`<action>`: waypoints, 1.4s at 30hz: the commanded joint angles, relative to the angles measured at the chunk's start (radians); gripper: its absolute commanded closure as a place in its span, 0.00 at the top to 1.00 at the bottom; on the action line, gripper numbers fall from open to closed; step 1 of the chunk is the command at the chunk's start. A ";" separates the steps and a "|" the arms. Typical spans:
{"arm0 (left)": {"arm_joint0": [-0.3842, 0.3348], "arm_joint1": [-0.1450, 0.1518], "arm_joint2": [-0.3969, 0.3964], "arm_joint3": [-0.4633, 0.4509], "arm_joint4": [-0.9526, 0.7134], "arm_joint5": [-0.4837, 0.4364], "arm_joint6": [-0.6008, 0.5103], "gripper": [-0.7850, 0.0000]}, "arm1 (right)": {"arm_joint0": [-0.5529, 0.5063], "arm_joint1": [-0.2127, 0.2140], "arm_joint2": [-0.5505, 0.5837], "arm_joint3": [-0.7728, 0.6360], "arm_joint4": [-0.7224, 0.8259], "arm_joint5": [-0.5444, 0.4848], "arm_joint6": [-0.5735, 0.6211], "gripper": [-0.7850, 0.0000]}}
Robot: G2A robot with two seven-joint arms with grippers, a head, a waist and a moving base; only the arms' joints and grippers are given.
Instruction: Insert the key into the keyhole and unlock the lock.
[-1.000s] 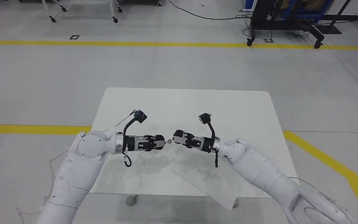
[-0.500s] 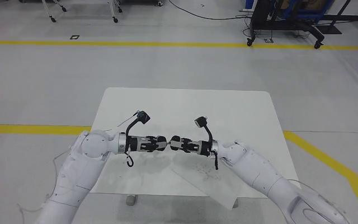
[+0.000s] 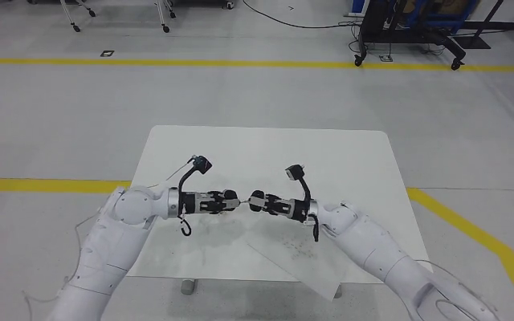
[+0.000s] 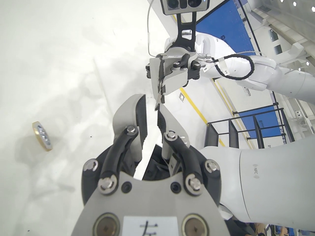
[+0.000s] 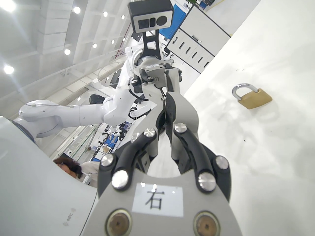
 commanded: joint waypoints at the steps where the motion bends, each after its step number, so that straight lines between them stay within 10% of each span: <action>1: 0.010 0.005 -0.009 -0.017 0.161 0.040 0.083 1.00 | -0.011 0.007 0.031 0.007 -0.008 -0.025 -0.037 0.00; 10: 0.049 -0.012 0.164 -0.139 0.774 0.372 0.268 1.00 | -0.117 0.058 0.184 -0.060 -0.116 -0.071 -0.146 0.00; 16: 0.023 -0.027 0.211 -0.117 0.822 0.430 0.282 1.00 | -0.184 0.079 0.238 -0.132 -0.153 -0.057 -0.156 0.00; 20: 0.020 -0.030 0.214 -0.107 0.823 0.426 0.274 0.50 | -0.209 0.083 0.255 -0.158 -0.160 -0.044 -0.160 0.00; 29: 0.023 -0.032 0.213 -0.105 0.845 0.443 0.264 0.00 | -0.216 0.082 0.257 -0.172 -0.157 -0.028 -0.143 0.00; 42: 0.040 -0.032 0.185 -0.119 0.840 0.452 0.281 0.00 | -0.216 0.082 0.257 -0.172 -0.157 -0.028 -0.143 0.00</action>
